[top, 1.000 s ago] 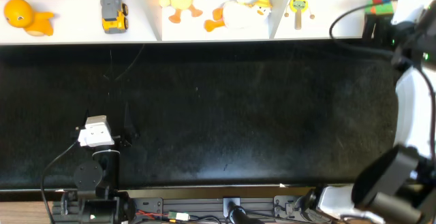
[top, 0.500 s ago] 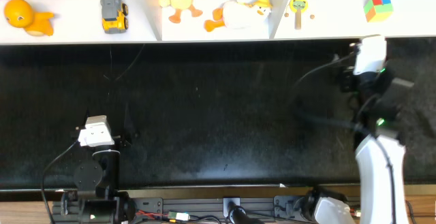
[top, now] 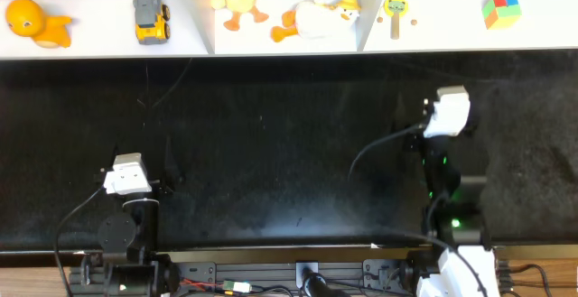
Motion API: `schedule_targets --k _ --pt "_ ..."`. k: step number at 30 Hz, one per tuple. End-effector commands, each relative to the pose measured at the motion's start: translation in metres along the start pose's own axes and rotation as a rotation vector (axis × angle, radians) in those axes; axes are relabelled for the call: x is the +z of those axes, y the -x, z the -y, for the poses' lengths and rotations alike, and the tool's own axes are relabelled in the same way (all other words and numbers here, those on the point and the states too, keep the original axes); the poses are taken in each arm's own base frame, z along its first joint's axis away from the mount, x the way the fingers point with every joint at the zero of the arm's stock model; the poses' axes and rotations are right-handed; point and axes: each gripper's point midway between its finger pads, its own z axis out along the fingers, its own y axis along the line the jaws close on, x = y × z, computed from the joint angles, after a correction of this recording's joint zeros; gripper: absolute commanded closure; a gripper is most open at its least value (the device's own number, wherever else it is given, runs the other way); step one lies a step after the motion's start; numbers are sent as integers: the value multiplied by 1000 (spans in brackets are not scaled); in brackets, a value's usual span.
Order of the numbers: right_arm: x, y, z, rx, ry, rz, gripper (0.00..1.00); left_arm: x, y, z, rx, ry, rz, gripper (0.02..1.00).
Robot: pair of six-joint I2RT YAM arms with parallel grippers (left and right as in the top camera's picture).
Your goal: Store Toys
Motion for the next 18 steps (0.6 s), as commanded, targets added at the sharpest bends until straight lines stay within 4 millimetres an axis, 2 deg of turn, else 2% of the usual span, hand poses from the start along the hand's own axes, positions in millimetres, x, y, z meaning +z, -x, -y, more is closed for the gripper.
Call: schedule_targets --k 1,12,18 --pt "-13 -5 -5 50 15 59 7 -1 1 1 18 -6 5 20" --pt "-36 -58 -20 63 89 99 5 -1 1 1 18 -6 6 20" --pt "-40 -60 -11 55 37 97 7 -1 1 1 18 -6 6 20"
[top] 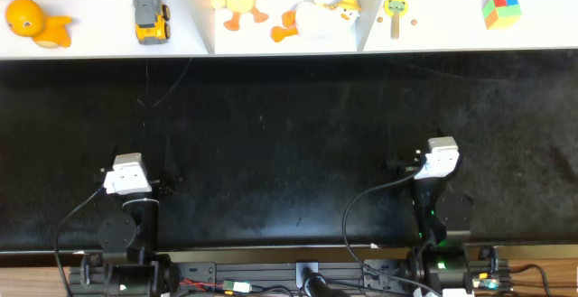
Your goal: Store Toys
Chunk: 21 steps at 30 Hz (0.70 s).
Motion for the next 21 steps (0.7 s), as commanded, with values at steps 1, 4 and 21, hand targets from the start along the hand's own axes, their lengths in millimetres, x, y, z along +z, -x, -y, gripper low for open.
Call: schedule_targets --k 1,4,21 --pt "-2 -6 3 0 -21 -9 7 -1 1 1 18 -6 5 20" --pt "-4 -17 3 2 -23 -53 5 -1 1 1 18 -6 5 20" --pt "-9 -15 8 4 -35 -42 3 -1 1 1 18 -6 5 20"
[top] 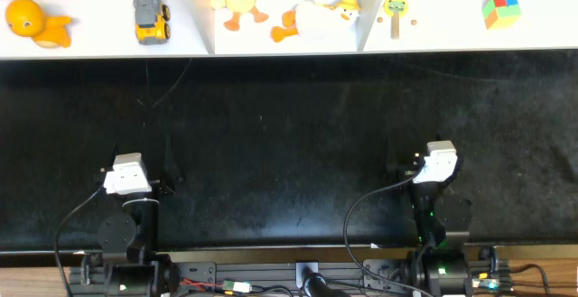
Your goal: Store Toys
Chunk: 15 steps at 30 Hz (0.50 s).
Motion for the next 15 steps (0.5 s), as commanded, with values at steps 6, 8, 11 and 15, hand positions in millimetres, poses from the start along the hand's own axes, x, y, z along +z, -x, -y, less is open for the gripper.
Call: schedule_targets --k 6,8,11,15 --pt "-14 32 20 0 -83 161 5 -1 1 1 18 -6 6 20" --pt "-17 39 20 -4 -83 193 5 -1 1 1 18 -6 5 20" --pt "-16 36 20 -2 -82 180 7 -1 1 1 18 -6 6 20" --pt "-16 36 20 -2 -83 180 5 -1 1 1 18 -6 5 20"
